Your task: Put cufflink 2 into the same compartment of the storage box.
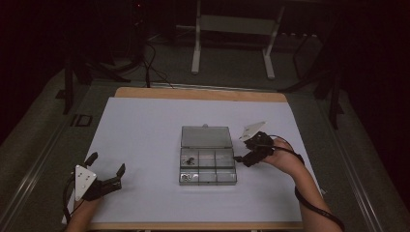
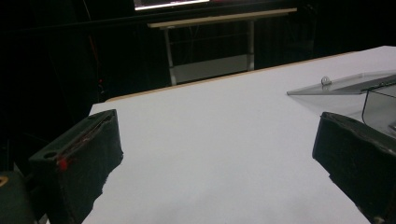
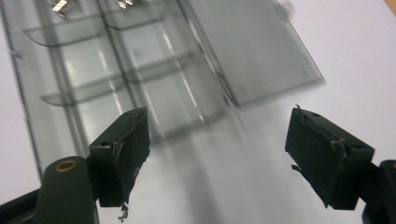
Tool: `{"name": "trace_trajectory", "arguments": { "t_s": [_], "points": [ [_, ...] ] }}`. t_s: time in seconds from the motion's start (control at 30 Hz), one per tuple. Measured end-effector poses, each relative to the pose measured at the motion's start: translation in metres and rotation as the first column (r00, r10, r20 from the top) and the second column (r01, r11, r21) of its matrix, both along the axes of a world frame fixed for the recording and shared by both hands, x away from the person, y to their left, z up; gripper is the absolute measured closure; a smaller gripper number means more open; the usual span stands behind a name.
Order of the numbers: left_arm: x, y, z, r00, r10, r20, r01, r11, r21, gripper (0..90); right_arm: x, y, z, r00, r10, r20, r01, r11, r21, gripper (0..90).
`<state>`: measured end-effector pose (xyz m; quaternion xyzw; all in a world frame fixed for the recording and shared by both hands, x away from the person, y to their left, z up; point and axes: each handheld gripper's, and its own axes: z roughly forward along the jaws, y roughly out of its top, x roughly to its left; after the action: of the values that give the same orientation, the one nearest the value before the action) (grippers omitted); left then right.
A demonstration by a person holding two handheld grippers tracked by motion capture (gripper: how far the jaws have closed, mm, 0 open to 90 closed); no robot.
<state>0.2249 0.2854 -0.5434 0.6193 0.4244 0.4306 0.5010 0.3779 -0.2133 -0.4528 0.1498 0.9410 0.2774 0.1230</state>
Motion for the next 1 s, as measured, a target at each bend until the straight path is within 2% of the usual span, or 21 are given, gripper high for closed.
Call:
{"name": "trace_trajectory", "arguments": {
  "t_s": [0.13,0.2,0.27,0.33,0.37,0.4,0.43,0.47,0.53,0.57,0.6,0.63,0.7,0.77,0.8,0.87,0.9,0.97,1.0],
  "points": [
    [0.000,0.000,0.000,1.0000,0.001,0.001,-0.001,1.0000,0.002,2.4,0.001,-0.024,-0.009,0.9972,-0.074,0.015,0.073,0.9965,0.041,17.4],
    [0.000,0.000,0.000,1.0000,0.001,0.001,-0.001,1.0000,0.002,2.4,0.000,-0.035,-0.015,0.9913,-0.122,0.050,0.120,0.9919,0.043,17.4],
    [0.000,0.000,0.000,1.0000,0.002,0.001,-0.002,1.0000,0.001,2.4,0.001,-0.046,-0.021,0.9851,-0.165,0.048,0.162,0.9849,0.061,16.8],
    [0.000,0.000,0.000,1.0000,0.002,0.002,-0.002,1.0000,0.000,2.4,0.002,-0.057,-0.025,0.9751,-0.213,0.061,0.208,0.9751,0.076,16.7],
    [0.000,0.000,0.000,1.0000,0.002,0.002,-0.002,1.0000,0.000,2.4,0.002,-0.057,-0.025,0.9751,-0.213,0.061,0.208,0.9751,0.076,16.7],
    [0.000,0.000,0.000,1.0000,0.002,0.003,-0.002,1.0000,0.000,2.4,0.002,-0.064,-0.028,0.9692,-0.238,0.063,0.232,0.9685,0.090,16.6],
    [0.000,0.000,0.000,1.0000,0.002,0.003,-0.002,1.0000,0.000,2.4,0.003,-0.075,-0.032,0.9573,-0.280,0.074,0.271,0.9564,0.109,16.6],
    [0.000,0.000,0.000,1.0000,0.003,0.002,-0.003,1.0000,-0.001,2.4,0.003,-0.081,-0.034,0.9509,-0.299,0.080,0.289,0.9504,0.115,16.6],
    [0.000,0.000,0.000,1.0000,0.002,0.001,-0.002,1.0000,-0.002,2.4,0.003,-0.092,-0.039,0.9309,-0.357,0.079,0.344,0.9289,0.137,16.5],
    [0.000,0.000,0.000,1.0000,0.002,0.001,-0.002,1.0000,-0.002,2.4,0.003,-0.092,-0.039,0.9309,-0.357,0.079,0.344,0.9289,0.137,16.5],
    [0.000,0.000,0.000,1.0000,0.002,0.001,-0.002,1.0000,-0.002,2.4,0.003,-0.098,-0.042,0.9205,-0.381,0.087,0.367,0.9193,0.143,16.5],
    [0.000,0.000,0.000,1.0000,0.003,0.001,-0.003,1.0000,-0.002,2.4,0.002,-0.109,-0.048,0.8864,-0.451,0.106,0.433,0.8883,0.152,14.6],
    [0.000,0.000,0.000,1.0000,0.002,0.001,-0.002,1.0000,-0.001,2.4,-0.001,-0.117,-0.052,0.8573,-0.502,0.115,0.479,0.8596,0.177,14.7],
    [0.000,0.000,0.000,1.0000,0.002,0.001,-0.002,1.0000,-0.002,2.4,-0.003,-0.126,-0.055,0.8279,-0.550,0.112,0.520,0.8266,0.216,14.7],
    [0.000,0.000,0.000,1.0000,0.003,0.001,-0.003,1.0000,-0.003,2.4,-0.005,-0.130,-0.058,0.8160,-0.569,0.102,0.536,0.8109,0.234,14.6],
    [0.000,0.000,0.000,1.0000,0.003,0.000,-0.003,1.0000,-0.003,2.4,-0.007,-0.135,-0.061,0.8022,-0.591,0.086,0.556,0.7918,0.253,14.7],
    [0.000,0.000,0.000,1.0000,0.003,0.000,-0.003,1.0000,-0.003,2.4,-0.007,-0.135,-0.061,0.8022,-0.591,0.086,0.556,0.7918,0.253,14.7],
    [0.000,0.000,0.000,1.0000,0.002,0.001,-0.002,1.0000,-0.003,2.4,-0.012,-0.142,-0.066,0.7764,-0.625,0.084,0.586,0.7643,0.269,14.7],
    [0.000,0.000,0.000,1.0000,0.002,0.001,-0.002,1.0000,-0.005,2.4,-0.013,-0.144,-0.068,0.7683,-0.634,0.085,0.594,0.7559,0.276,14.7]
  ]
}}
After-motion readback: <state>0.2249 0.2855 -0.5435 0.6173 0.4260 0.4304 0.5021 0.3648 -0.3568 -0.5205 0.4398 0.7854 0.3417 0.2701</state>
